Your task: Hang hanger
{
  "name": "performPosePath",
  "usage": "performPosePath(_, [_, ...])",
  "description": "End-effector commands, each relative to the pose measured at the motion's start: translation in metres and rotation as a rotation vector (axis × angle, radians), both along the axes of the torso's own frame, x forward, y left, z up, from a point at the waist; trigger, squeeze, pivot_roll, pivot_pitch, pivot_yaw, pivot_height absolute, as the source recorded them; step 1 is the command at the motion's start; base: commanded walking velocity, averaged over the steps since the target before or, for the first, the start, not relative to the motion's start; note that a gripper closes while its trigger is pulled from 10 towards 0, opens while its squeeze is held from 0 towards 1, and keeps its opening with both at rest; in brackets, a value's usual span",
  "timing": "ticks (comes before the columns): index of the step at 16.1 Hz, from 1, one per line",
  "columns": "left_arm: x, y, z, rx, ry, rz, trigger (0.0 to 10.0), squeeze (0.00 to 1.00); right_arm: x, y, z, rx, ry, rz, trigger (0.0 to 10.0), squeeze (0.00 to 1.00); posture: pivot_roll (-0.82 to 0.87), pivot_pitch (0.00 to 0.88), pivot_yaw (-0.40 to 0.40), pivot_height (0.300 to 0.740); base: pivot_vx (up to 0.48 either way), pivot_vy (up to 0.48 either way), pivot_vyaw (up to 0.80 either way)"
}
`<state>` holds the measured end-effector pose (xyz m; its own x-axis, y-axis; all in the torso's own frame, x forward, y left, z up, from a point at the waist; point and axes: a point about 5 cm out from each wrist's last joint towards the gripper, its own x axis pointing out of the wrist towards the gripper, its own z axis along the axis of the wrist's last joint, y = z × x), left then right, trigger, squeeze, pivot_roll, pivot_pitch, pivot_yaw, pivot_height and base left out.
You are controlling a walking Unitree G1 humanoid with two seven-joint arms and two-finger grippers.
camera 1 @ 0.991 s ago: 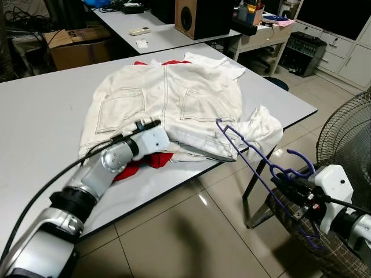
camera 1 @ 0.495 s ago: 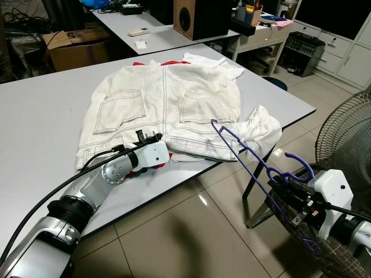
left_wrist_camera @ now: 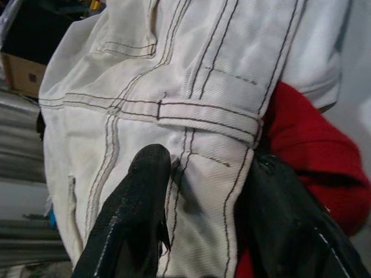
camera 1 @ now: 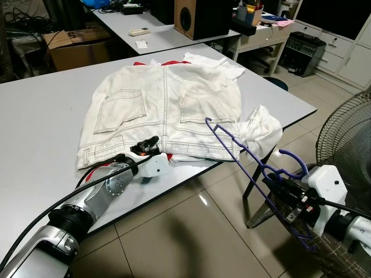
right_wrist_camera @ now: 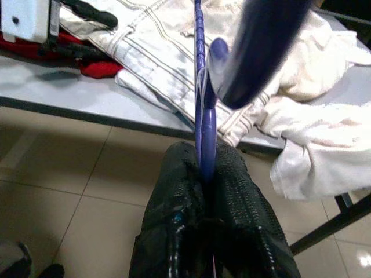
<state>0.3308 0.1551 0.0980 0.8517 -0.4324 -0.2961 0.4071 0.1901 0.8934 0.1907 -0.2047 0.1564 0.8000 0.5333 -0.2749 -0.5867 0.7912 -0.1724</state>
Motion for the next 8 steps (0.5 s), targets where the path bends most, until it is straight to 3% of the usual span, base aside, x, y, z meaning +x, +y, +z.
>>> performPosePath(1, [0.003, -0.002, 0.007, -0.001, -0.047, 0.007, 10.0, 0.00, 0.001, 0.001, 0.006, 0.003, -0.018, -0.002, 10.0, 0.00, -0.08, 0.000, -0.041, 0.740, 0.000, 0.000, 0.00])
performPosePath(2, [0.006, -0.001, 0.009, -0.004, -0.080, 0.021, 10.0, 0.00, 0.003, 0.001, 0.007, 0.003, -0.019, -0.002, 10.0, 0.00, -0.08, 0.000, -0.042, 0.740, 0.000, 0.000, 0.00])
performPosePath(6, [0.013, -0.009, 0.037, -0.153, -0.254, 0.021, 10.0, 0.00, 0.006, 0.002, 0.010, 0.007, -0.023, -0.002, 10.0, 0.00, -0.08, 0.000, -0.042, 0.740, 0.000, 0.000, 0.00])
performPosePath(8, [0.011, -0.018, 0.044, -0.211, -0.266, -0.041, 10.0, 0.00, 0.006, 0.002, 0.010, 0.009, -0.021, 0.000, 10.0, 0.00, -0.08, 0.000, -0.041, 0.740, 0.000, 0.000, 0.00])
